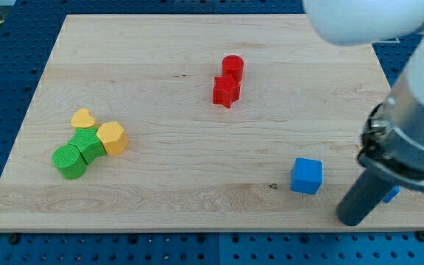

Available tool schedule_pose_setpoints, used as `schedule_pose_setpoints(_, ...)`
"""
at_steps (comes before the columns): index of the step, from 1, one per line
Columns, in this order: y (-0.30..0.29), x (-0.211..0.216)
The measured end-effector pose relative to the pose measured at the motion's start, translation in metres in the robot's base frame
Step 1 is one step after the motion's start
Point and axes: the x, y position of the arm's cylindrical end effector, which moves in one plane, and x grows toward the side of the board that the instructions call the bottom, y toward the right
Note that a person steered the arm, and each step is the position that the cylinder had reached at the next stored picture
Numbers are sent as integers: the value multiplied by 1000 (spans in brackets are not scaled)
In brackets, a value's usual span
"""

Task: Move the blue cube left to the blue triangle

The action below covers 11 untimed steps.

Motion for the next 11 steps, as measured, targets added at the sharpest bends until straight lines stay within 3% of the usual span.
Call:
schedule_pose_setpoints(2,-58,-23)
schedule_pose_setpoints(5,-66,-42)
schedule_pose_setpoints(7,-116,-66)
schedule_pose_setpoints(8,-117,-71)
schedule_pose_setpoints(11,-35,-59)
